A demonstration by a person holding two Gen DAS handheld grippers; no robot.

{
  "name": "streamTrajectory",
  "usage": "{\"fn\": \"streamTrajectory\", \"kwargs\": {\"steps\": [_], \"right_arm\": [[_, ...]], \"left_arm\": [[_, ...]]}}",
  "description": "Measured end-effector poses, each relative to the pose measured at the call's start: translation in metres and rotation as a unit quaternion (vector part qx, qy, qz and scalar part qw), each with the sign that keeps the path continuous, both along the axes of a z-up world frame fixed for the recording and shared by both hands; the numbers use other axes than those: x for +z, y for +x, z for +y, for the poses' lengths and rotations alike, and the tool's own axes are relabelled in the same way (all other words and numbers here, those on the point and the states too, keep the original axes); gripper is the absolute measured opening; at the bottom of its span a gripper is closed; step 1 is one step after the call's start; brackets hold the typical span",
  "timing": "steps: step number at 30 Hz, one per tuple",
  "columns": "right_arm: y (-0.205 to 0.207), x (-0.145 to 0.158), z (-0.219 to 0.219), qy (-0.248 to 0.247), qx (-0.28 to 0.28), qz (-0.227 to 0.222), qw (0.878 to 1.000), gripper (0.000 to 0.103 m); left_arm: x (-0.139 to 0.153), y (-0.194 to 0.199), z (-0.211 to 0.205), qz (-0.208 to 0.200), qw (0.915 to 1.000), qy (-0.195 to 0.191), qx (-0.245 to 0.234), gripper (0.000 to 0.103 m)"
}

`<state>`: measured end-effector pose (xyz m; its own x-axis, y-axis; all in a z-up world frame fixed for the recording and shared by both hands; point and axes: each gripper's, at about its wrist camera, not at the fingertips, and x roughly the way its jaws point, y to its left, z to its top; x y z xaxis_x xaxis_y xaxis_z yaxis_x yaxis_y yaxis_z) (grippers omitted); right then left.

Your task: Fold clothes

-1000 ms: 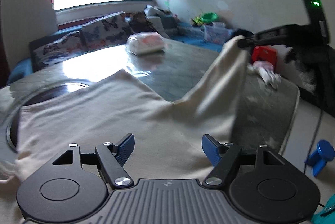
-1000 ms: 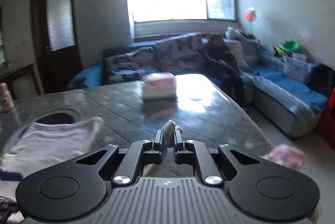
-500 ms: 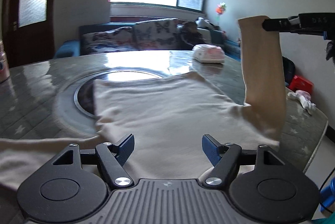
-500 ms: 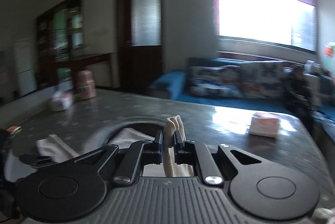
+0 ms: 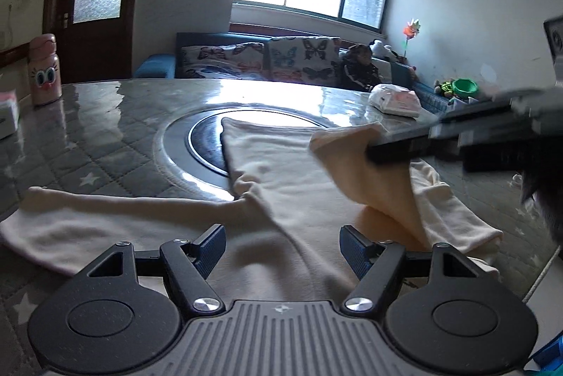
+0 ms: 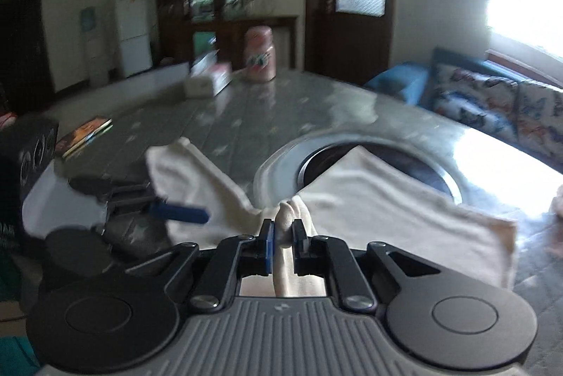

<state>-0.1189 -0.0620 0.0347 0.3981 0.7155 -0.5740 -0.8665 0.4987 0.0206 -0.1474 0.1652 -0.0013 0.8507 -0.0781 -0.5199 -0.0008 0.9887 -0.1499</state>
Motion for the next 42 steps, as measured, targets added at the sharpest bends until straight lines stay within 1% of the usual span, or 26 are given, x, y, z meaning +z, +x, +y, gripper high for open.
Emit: {"fn": "streamTrajectory", "kwargs": {"steps": [2, 3, 6, 9, 10, 13, 15, 20, 21, 24, 26, 28, 31, 35, 37, 39, 41, 42], "right_arm": [[-0.004, -0.008, 0.007, -0.01, 0.013, 0.008, 1.0, 0.015], [-0.006, -0.012, 0.01, -0.015, 0.019, 0.013, 1.0, 0.02], [-0.009, -0.006, 0.002, -0.005, 0.021, 0.009, 1.0, 0.021], [-0.008, 0.001, -0.012, 0.0, 0.02, 0.007, 1.0, 0.031], [-0.009, 0.002, -0.018, -0.003, 0.017, 0.003, 1.0, 0.031], [-0.006, -0.004, -0.042, -0.034, -0.007, -0.016, 0.999, 0.031], [0.0, -0.016, -0.061, -0.052, -0.037, -0.003, 0.998, 0.031], [0.009, -0.044, -0.101, -0.068, -0.107, 0.039, 0.991, 0.031], [0.01, -0.049, -0.109, -0.064, -0.119, 0.048, 0.99, 0.031], [0.01, -0.059, -0.121, -0.061, -0.132, 0.06, 0.988, 0.03], [0.009, -0.064, -0.127, -0.06, -0.137, 0.062, 0.987, 0.03], [0.01, -0.059, -0.127, -0.057, -0.134, 0.056, 0.988, 0.03], [0.014, -0.048, -0.121, -0.045, -0.128, 0.03, 0.99, 0.03], [0.028, -0.041, -0.104, -0.026, -0.114, 0.018, 0.993, 0.029], [0.037, -0.045, -0.095, -0.024, -0.105, 0.021, 0.994, 0.029], [0.043, -0.053, -0.09, -0.033, -0.108, 0.021, 0.993, 0.029], [0.049, -0.06, -0.086, -0.041, -0.111, 0.021, 0.993, 0.027], [0.05, -0.063, -0.086, -0.045, -0.116, 0.019, 0.992, 0.024]], "left_arm": [[0.001, -0.001, 0.001, 0.0, 1.0, 0.0, 0.003, 0.074], [0.001, -0.001, 0.001, 0.0, 1.0, 0.001, 0.004, 0.074], [0.002, -0.003, 0.003, 0.001, 1.0, 0.005, 0.009, 0.074], [0.005, -0.005, 0.007, 0.0, 0.9998, 0.008, 0.017, 0.074], [0.006, -0.006, 0.009, -0.001, 0.9998, 0.009, 0.02, 0.074], [0.011, -0.006, 0.01, -0.006, 0.9996, 0.006, 0.026, 0.074], [0.013, -0.004, 0.005, -0.009, 0.9998, 0.004, 0.017, 0.074], [0.017, 0.008, -0.017, -0.016, 0.9995, 0.004, -0.025, 0.073], [0.018, 0.011, -0.021, -0.018, 0.9993, 0.004, -0.033, 0.073], [0.02, 0.018, -0.034, -0.022, 0.998, 0.004, -0.059, 0.073], [0.017, 0.024, -0.04, -0.015, 0.9976, 0.006, -0.067, 0.072], [0.014, 0.029, -0.044, -0.009, 0.9973, 0.006, -0.073, 0.072], [0.009, 0.035, -0.047, -0.001, 0.997, 0.003, -0.077, 0.072], [0.002, 0.043, -0.052, 0.01, 0.9966, 0.0, -0.081, 0.072], [0.0, 0.045, -0.051, 0.014, 0.9967, 0.0, -0.08, 0.072], [-0.002, 0.047, -0.05, 0.017, 0.9969, -0.001, -0.077, 0.072], [-0.004, 0.048, -0.048, 0.021, 0.9972, -0.001, -0.072, 0.072], [-0.005, 0.048, -0.046, 0.022, 0.9974, -0.003, -0.069, 0.072]]}}
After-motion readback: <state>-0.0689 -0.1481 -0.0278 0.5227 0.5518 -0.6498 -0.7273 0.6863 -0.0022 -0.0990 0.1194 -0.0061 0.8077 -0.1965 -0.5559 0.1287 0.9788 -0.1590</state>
